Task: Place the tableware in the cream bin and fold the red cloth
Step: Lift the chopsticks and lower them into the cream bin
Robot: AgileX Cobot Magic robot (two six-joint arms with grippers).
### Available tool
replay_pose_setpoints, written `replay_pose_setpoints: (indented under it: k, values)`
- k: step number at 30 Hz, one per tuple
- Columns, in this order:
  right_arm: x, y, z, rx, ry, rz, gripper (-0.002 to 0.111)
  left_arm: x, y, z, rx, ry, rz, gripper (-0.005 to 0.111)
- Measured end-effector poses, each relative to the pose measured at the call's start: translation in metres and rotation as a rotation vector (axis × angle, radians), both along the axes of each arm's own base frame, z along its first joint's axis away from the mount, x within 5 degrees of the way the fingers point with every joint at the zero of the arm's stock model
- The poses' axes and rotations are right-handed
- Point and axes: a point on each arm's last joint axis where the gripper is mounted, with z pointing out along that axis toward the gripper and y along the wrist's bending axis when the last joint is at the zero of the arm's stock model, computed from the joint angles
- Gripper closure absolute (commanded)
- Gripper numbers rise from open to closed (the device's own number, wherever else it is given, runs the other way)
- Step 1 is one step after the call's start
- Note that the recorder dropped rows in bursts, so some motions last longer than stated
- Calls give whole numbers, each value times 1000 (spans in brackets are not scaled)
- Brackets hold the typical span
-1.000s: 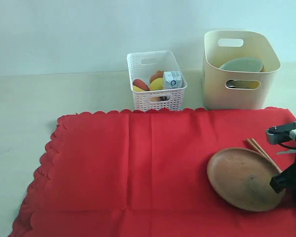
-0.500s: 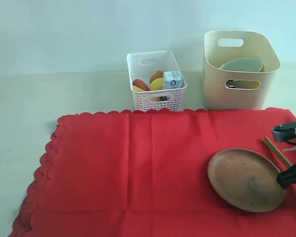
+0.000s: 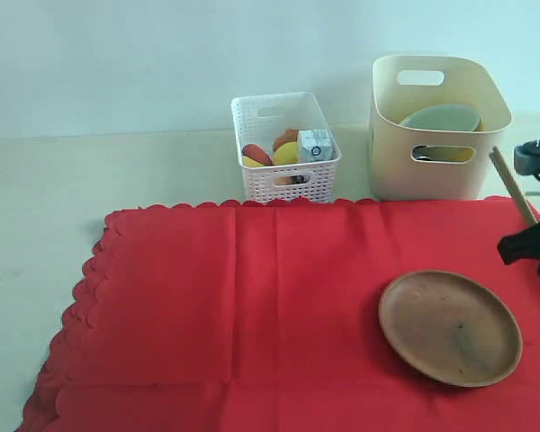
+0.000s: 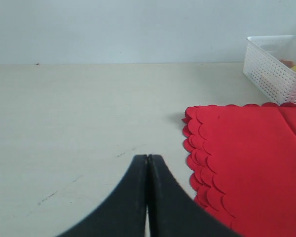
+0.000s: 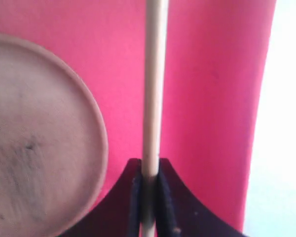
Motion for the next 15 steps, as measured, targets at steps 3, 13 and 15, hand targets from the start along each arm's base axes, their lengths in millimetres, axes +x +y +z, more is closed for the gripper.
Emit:
replay_pose_setpoints:
  k: [3, 13, 15]
  values:
    - [0, 8, 14, 84, -88, 10, 108, 0, 0, 0, 0, 0, 0, 107]
    - [13, 46, 53, 528, -424, 138, 108, 0, 0, 0, 0, 0, 0, 107]
    - [18, 51, 62, 597, -524, 158, 108, 0, 0, 0, 0, 0, 0, 107]
